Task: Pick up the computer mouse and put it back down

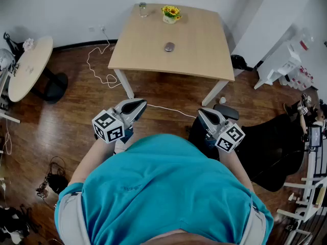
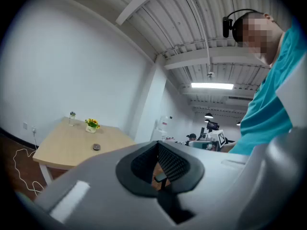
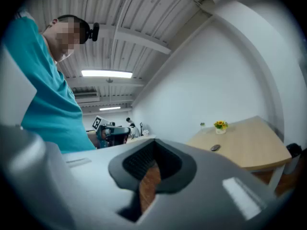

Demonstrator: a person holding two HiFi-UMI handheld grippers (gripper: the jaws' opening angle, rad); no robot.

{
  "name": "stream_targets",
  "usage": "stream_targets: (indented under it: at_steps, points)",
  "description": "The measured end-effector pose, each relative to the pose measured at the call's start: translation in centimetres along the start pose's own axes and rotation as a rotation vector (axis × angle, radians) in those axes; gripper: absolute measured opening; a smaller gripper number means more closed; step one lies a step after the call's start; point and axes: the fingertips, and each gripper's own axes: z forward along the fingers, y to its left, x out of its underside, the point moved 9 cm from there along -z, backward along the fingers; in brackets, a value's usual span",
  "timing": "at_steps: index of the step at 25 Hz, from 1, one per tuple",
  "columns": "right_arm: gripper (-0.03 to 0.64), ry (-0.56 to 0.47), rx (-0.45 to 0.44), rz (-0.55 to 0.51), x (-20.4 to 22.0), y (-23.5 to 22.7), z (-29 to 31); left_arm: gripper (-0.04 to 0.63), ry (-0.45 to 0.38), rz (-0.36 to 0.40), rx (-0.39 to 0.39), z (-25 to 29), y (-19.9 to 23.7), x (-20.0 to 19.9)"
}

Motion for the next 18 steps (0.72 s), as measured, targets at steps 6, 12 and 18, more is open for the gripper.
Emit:
stream_targets:
  at_steps: [6, 12, 18]
  points:
    - [0.003, -0.010, 0.008, 0.013, 0.3, -2.8, -5.0, 0.003, 0.025, 0.012, 0.005, 4.2, -3.3, 0.8]
    - [0.003, -0.013, 0.008, 0.010, 1.1, -4.9, -7.1, 0.003, 0.055, 0.011, -0.001, 6.5, -4.5, 1.1]
    - [0.003, -0.001, -0.007, 0.032, 1.6, -6.2, -5.3, 0.003, 0.063, 0.001, -0.007, 6.8, -3.0, 1.0]
